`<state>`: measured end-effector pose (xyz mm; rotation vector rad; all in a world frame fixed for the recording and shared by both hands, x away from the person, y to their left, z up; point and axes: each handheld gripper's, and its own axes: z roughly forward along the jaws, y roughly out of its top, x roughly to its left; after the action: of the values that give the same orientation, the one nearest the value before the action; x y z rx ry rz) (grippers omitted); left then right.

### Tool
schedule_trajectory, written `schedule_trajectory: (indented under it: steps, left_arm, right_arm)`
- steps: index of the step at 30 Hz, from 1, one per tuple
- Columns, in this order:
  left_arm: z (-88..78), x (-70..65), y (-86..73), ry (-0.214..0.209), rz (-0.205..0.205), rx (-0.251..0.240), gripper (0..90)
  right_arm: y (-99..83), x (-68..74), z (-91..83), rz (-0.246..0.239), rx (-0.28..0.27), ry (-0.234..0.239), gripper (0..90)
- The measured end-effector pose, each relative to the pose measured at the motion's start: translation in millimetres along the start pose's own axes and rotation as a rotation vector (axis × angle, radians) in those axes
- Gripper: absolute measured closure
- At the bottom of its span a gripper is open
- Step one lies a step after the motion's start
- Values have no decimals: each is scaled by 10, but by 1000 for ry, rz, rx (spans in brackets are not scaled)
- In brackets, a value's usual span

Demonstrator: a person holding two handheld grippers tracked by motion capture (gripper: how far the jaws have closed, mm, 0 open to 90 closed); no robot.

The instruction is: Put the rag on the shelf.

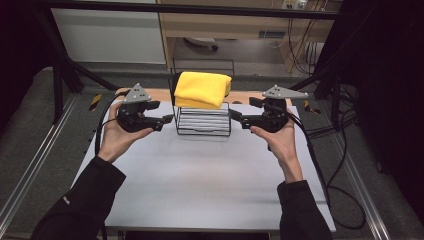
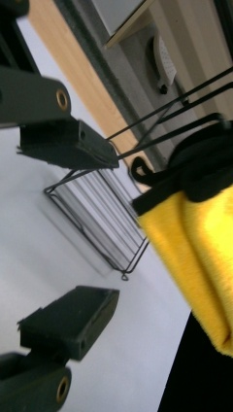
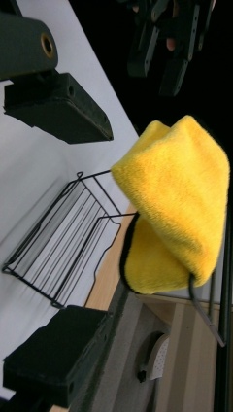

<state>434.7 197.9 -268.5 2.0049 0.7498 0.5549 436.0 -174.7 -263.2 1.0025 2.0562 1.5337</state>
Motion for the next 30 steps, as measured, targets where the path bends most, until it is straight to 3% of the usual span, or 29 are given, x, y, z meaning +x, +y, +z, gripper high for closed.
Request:
schedule_trajectory:
  steps: [6, 12, 23, 27, 30]
  left_arm:
    - [-96, -15, -339, 6, -21, 3, 157]
    - [-152, -4, -713, 12, -55, 13, 70]
    - [-117, -82, -1391, 2, -125, 10, 60]
    - [-89, -89, -1555, -2, -152, 25, 70]
    - [-75, -104, -1647, 4, -145, 31, 81]
  right_arm:
    - [-214, -59, -94, 27, 12, 3, 64]
    - [-446, -61, -154, 36, 32, 15, 26]
    - [-1114, -137, -222, 59, 89, 36, 7]
    - [-1351, -185, -243, 68, 124, 51, 7]
    - [-1512, -208, -264, 78, 145, 62, 7]
